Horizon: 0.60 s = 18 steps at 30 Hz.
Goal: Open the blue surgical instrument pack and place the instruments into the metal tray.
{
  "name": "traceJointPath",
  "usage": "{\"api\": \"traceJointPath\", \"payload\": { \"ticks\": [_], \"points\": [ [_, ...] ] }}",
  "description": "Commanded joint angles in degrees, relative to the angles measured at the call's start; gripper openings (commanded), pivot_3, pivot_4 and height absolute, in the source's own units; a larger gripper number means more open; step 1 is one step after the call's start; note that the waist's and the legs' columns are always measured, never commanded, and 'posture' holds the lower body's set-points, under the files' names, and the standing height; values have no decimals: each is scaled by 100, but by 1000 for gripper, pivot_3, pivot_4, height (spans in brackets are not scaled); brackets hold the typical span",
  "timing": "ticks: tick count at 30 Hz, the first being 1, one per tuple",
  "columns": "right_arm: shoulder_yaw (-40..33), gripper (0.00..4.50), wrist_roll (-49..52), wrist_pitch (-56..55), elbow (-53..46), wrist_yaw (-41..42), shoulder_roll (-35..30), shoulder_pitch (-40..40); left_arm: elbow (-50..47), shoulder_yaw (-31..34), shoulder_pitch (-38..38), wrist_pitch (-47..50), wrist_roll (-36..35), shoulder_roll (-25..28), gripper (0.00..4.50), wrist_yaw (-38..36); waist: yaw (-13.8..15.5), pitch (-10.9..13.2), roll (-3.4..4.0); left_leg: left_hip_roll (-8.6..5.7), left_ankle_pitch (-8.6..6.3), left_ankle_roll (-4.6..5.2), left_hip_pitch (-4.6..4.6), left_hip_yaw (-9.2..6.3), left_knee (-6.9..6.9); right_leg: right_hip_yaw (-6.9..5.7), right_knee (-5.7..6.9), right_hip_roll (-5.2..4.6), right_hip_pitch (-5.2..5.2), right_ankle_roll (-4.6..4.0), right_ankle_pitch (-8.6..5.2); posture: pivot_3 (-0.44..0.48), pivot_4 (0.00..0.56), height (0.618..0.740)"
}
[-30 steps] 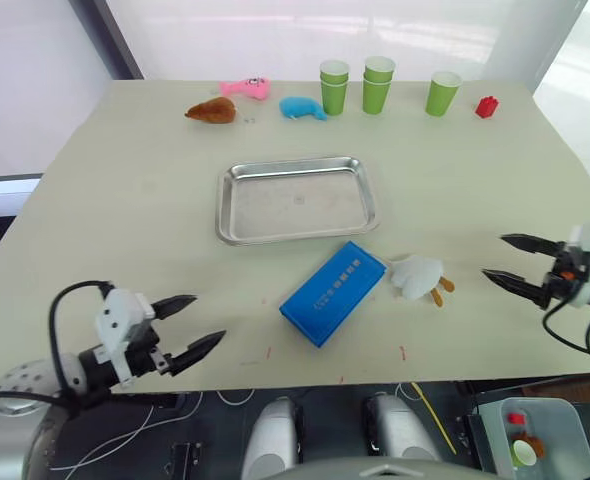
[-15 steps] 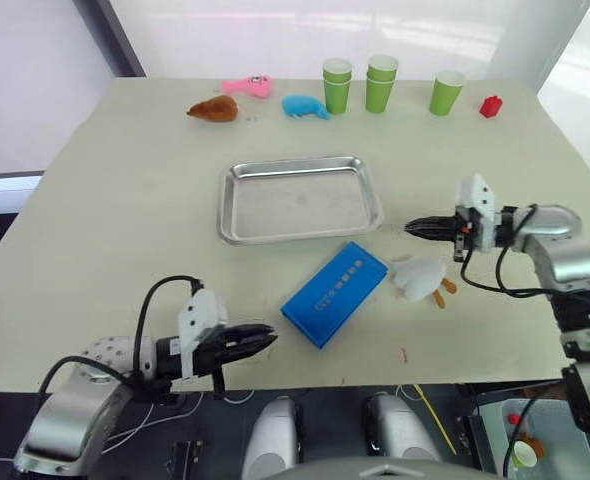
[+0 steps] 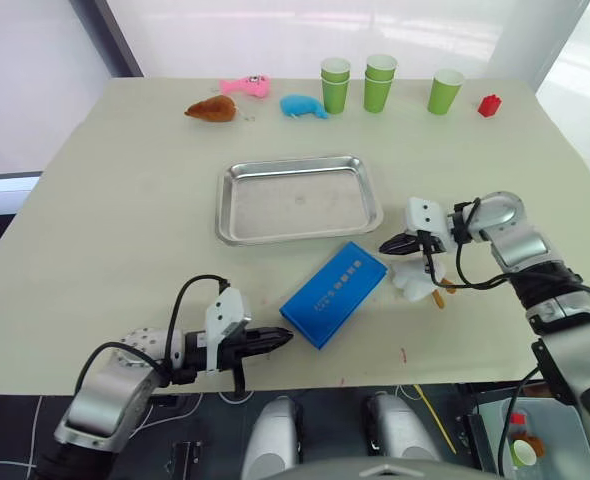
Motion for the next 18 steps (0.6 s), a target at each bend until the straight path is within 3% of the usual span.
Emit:
{"api": "traceJointPath", "payload": {
  "ticks": [1, 18],
  "points": [
    [-29, 0, -60, -201, -25, 19, 34, -107, 32, -93, -64, -161, 85, -52, 25, -5, -1, 1, 1, 0, 0, 0, 0, 0, 0, 0, 1, 0, 0, 0, 0, 0, 150, 740],
    [-70, 0, 157, 376, -940, 357, 89, 331, 555, 182, -476, -220, 49, -464, 25, 251, 0, 0, 2, -1, 0, 0, 4, -2, 3, -1, 11, 0, 1, 0, 1, 0, 150, 740]
  ]
}}
